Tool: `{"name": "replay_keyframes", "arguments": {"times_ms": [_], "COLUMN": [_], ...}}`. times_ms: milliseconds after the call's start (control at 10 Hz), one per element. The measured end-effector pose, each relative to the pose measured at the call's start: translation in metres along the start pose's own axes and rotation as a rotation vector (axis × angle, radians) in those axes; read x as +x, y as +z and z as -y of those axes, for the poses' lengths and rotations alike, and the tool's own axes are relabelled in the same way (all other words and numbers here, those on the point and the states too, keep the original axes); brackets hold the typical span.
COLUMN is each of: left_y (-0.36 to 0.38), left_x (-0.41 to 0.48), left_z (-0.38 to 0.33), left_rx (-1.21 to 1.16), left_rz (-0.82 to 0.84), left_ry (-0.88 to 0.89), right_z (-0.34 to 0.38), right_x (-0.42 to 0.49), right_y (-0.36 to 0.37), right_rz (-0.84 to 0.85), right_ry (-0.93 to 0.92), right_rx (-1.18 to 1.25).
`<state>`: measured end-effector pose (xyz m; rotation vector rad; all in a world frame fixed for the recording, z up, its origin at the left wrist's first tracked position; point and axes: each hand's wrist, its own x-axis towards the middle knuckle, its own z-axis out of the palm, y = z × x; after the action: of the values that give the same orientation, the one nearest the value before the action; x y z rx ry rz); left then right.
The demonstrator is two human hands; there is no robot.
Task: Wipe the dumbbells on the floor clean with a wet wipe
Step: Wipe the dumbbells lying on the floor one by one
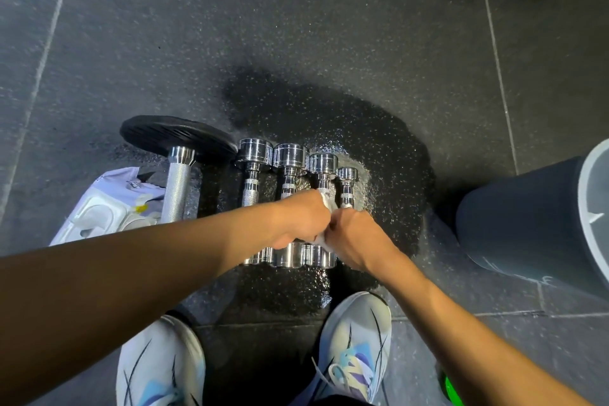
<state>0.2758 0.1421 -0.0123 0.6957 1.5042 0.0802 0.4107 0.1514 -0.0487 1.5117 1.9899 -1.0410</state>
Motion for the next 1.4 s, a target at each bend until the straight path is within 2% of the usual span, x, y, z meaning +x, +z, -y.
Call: {"name": "replay_keyframes", "arguments": {"times_ms": [100, 200, 300, 400, 600, 800, 1000, 1200, 1400], "left_y": [0.002, 0.005, 0.007, 0.008, 0.006, 0.001, -0.001, -0.002, -0.005], "left_x": [0.010, 0.019, 0.017, 0.021, 0.021, 0.020, 0.012, -0.005, 0.004], "left_z": [0.004, 0.004, 0.005, 0.009, 0.001, -0.004, 0.003, 0.001, -0.006], "left_rx": [-0.035, -0.131, -0.175, -0.208, -0.259, -0.198, -0.038, 0.052, -0.051], "left_rz": [-0.006, -0.022, -0.084, -0.162, -0.233, -0.319, -0.216, -0.053, -0.096], "left_ry": [-0.008, -0.024, -0.016, -0.007, 0.042, 0.173, 0.147, 0.025, 0.023], "right_z": [-0.007, -0.004, -0.001, 0.004, 0.017, 0.024, 0.022, 0.013, 0.021], "right_x": [0.013, 0.019, 0.022, 0.020, 0.015, 0.031, 0.037, 0.022, 0.020], "right_y": [0.011, 0.015, 0.020, 0.026, 0.032, 0.003, 0.017, 0.033, 0.011], "right_rz": [-0.079, -0.092, -0.123, -0.235, -0.365, -0.403, -0.330, -0.198, -0.240], "right_ry": [-0.004, 0.054, 0.077, 0.069, 0.034, 0.014, 0.004, 0.076, 0.008], "right_rx": [-0.113, -0.075, 0.070, 0.235, 0.181, 0.054, -0.106, -0.067, -0.009]}}
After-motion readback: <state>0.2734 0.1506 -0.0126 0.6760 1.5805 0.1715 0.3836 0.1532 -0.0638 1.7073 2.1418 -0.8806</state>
